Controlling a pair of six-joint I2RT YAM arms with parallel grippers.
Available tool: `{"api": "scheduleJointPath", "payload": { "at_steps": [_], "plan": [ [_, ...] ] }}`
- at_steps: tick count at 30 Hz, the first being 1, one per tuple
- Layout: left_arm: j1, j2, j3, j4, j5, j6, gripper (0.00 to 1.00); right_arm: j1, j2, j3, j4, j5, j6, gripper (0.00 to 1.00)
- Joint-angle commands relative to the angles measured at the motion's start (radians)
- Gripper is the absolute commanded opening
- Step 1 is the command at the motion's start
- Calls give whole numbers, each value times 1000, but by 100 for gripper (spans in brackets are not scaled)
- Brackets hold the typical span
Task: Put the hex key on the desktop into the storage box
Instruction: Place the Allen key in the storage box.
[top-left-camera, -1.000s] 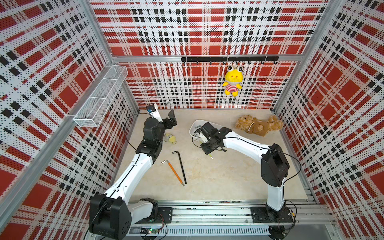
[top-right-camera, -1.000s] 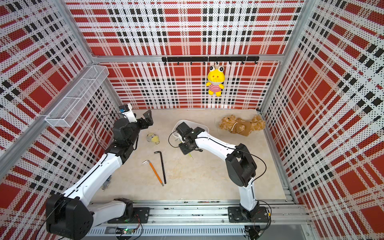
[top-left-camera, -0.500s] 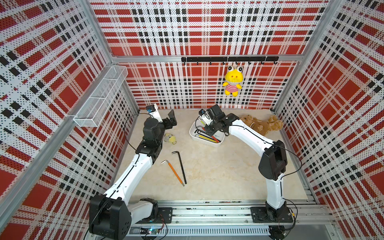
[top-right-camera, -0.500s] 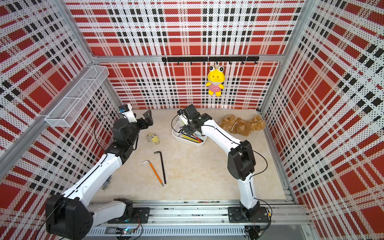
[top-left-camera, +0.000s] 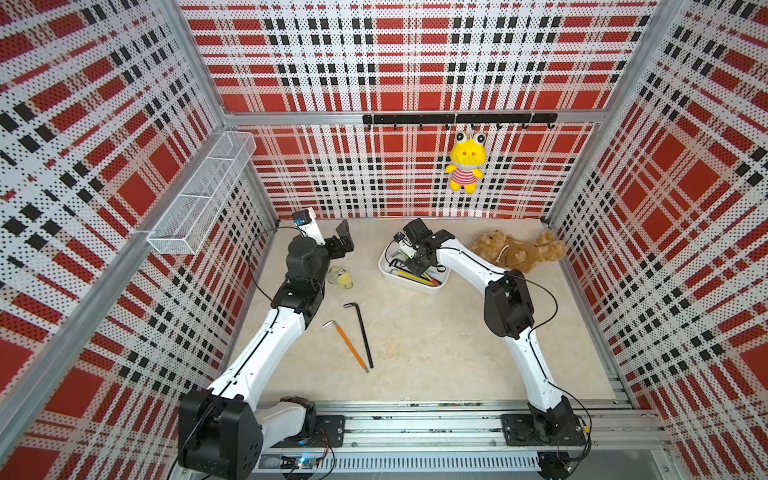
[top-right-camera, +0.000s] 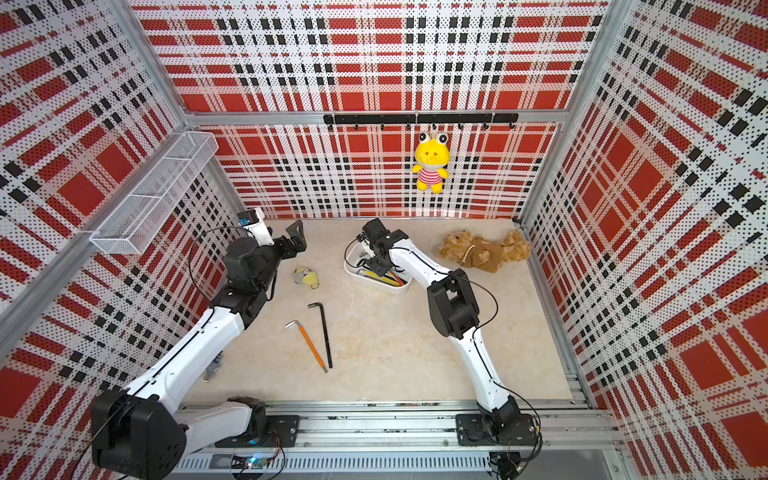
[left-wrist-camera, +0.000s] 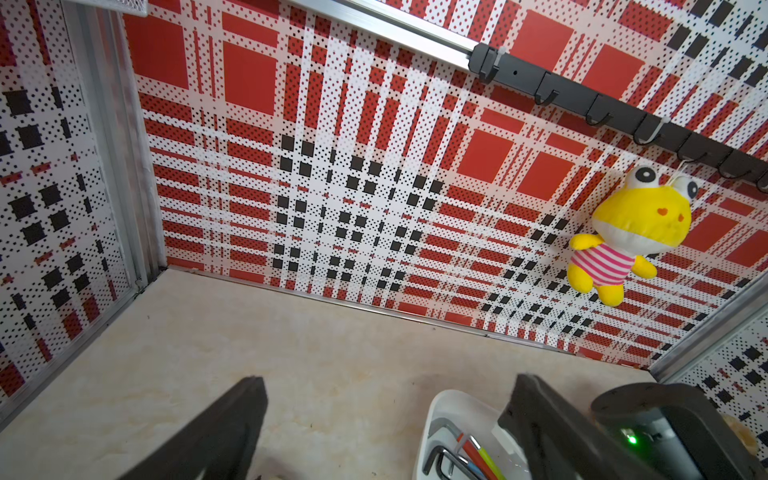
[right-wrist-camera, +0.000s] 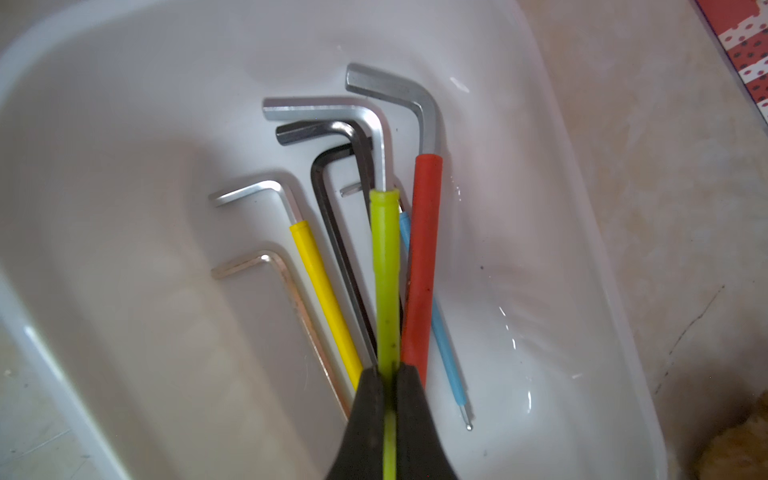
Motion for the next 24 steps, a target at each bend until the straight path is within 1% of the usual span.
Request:
{"api": "scheduleJointPath", "payload": {
  "at_steps": [1, 6, 13, 14, 15, 17, 18, 22, 24],
  "plan": [
    [3, -11, 11, 2, 6, 15, 99, -17, 31, 35, -45, 3, 22, 0],
    [3, -7, 11, 2, 5, 16, 99, -20, 38, 13, -29, 11, 33, 0],
    [2, -4, 10, 2, 4, 16, 99, -27, 63, 26, -35, 14, 36, 0],
    [2, -1, 12, 2, 3, 16, 99, -28, 66, 27, -36, 16, 38, 2],
    [2, -2, 13, 2, 3, 16, 99, -28, 68, 29, -37, 16, 39, 7],
    [3, 0, 13, 0, 3, 16, 99, -28, 66, 31, -35, 15, 42, 25],
    [2, -1, 13, 1, 3, 16, 99, -28, 64, 31, -34, 14, 43, 29],
    [3, 1, 12, 0, 0, 18, 99, -28, 43, 20, -18, 37, 48, 37],
    [3, 2, 13, 0, -1, 18, 99, -28, 31, 21, -16, 48, 49, 38]
  ]
}}
